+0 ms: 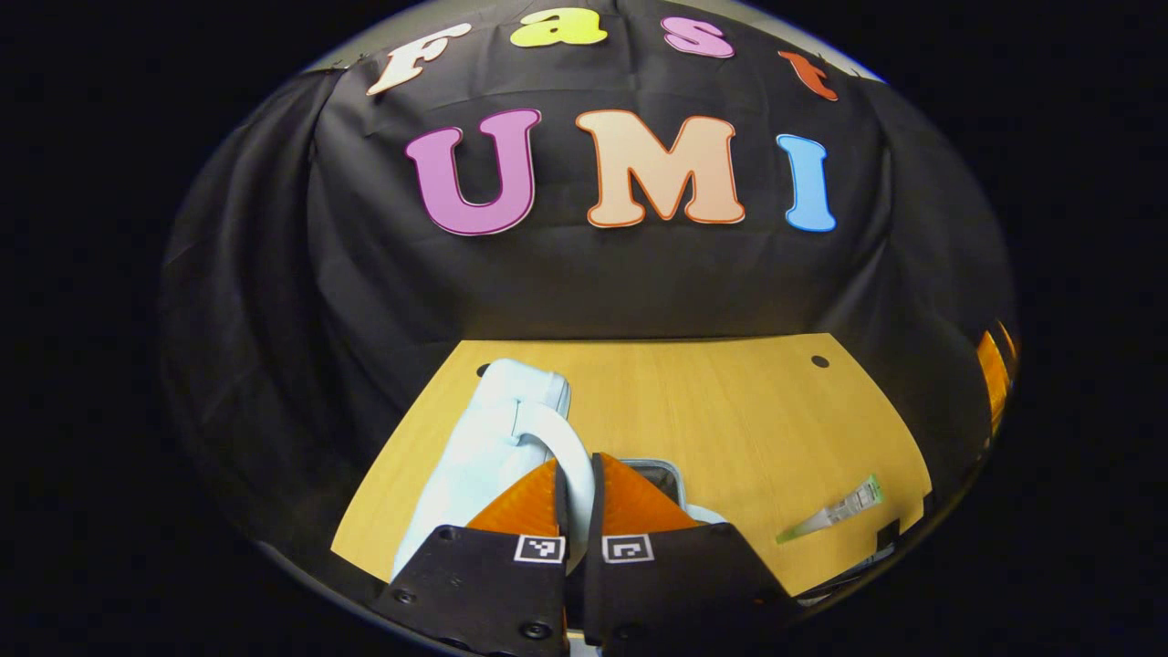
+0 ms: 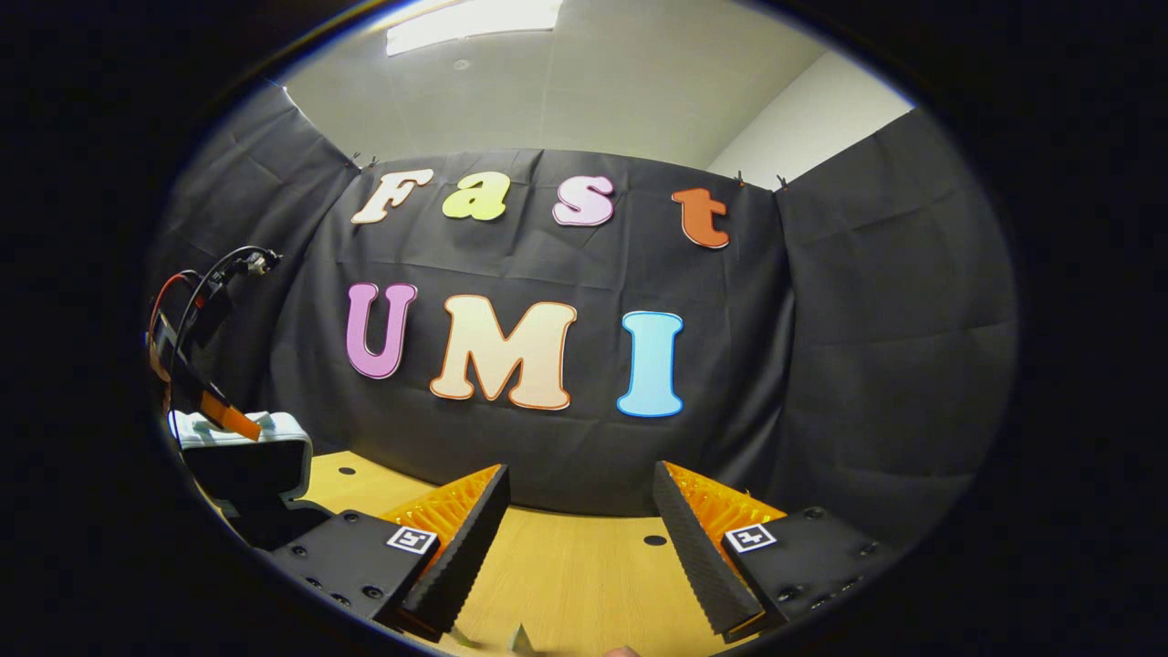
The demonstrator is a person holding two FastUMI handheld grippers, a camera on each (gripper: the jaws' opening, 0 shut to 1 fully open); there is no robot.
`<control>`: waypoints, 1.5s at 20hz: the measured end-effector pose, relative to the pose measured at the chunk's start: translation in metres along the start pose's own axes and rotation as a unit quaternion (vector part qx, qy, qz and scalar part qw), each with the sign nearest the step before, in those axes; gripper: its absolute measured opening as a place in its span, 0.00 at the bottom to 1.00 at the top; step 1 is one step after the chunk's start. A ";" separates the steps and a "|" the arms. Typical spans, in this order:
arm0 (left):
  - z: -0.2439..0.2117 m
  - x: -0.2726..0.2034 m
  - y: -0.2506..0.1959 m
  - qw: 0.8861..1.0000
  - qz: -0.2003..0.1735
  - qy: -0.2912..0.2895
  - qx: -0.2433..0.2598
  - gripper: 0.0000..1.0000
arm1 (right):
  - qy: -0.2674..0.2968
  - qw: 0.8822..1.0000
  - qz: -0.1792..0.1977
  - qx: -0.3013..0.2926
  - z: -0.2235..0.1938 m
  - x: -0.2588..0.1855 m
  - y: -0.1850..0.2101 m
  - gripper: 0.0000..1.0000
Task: First open the suitcase, pack the skin care products into it, and then close the suitcase.
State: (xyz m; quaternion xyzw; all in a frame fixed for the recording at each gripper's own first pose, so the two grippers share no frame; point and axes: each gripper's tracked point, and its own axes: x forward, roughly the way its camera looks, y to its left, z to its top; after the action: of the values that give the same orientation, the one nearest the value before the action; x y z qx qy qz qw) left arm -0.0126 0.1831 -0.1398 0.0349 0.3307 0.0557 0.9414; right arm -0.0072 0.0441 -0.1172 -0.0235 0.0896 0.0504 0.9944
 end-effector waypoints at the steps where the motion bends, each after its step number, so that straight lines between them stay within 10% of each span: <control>1: 0.005 0.000 0.010 1.000 0.005 -0.006 0.001 0.00 | -0.001 1.000 0.002 -0.004 0.001 0.001 0.005 0.98; 30: -0.046 0.051 0.303 0.993 0.110 0.015 -0.044 0.01 | 0.007 0.999 -0.035 -0.006 0.009 0.022 0.150 0.98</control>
State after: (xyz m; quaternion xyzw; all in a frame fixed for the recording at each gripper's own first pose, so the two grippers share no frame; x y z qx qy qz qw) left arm -0.0270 0.4912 -0.1764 0.0285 0.3358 0.1737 0.9253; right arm 0.0005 0.1962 -0.1184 -0.0328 0.0949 0.0159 0.9948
